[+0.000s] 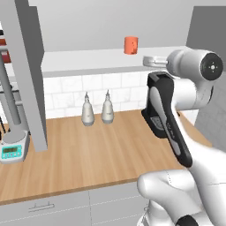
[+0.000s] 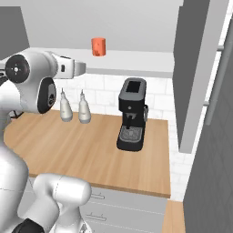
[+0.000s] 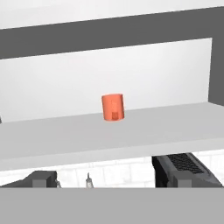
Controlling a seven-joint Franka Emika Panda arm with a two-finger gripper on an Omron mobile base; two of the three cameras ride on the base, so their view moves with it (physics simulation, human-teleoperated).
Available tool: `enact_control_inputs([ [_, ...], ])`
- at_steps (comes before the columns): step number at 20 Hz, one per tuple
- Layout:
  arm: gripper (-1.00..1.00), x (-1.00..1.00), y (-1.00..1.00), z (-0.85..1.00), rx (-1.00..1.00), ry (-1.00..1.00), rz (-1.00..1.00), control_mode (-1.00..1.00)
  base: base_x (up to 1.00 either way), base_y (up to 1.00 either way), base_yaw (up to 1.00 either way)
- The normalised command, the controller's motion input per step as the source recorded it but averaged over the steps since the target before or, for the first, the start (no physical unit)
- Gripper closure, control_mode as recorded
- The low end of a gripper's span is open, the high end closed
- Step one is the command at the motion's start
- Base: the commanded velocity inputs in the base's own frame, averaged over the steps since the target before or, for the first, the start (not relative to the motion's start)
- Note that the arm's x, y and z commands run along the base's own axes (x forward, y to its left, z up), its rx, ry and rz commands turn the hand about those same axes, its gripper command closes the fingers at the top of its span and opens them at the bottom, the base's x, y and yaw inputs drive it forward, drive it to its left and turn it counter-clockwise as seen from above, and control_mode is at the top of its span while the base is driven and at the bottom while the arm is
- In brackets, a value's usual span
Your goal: Gather all objects into one cabinet and sort the glasses and bowls to opposite sides.
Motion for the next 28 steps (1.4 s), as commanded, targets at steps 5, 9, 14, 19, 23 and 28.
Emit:
enact_control_inputs([
  [5, -1.00, 0.52, 0.00, 0.00, 0.00, 0.00, 0.05, -1.00, 0.00, 0.00, 0.00],
  [9, -1.00, 0.53, 0.00, 0.00, 0.00, 0.01, 0.06, -1.00, 0.00, 0.00, 0.00],
  [14, -1.00, 0.68, -0.15, 0.00, 0.00, 0.07, 0.06, -1.00, 0.00, 0.00, 0.00],
  [19, -1.00, 0.62, -0.20, 0.00, 0.00, 0.09, 0.02, -1.00, 0.00, 0.00, 0.00],
  [23, -1.00, 0.58, 0.00, 0.00, 0.00, 0.11, 0.00, -1.00, 0.00, 0.00, 0.00],
  [28, -1.00, 0.57, 0.00, 0.00, 0.00, 0.10, 0.00, -1.00, 0.00, 0.00, 0.00],
])
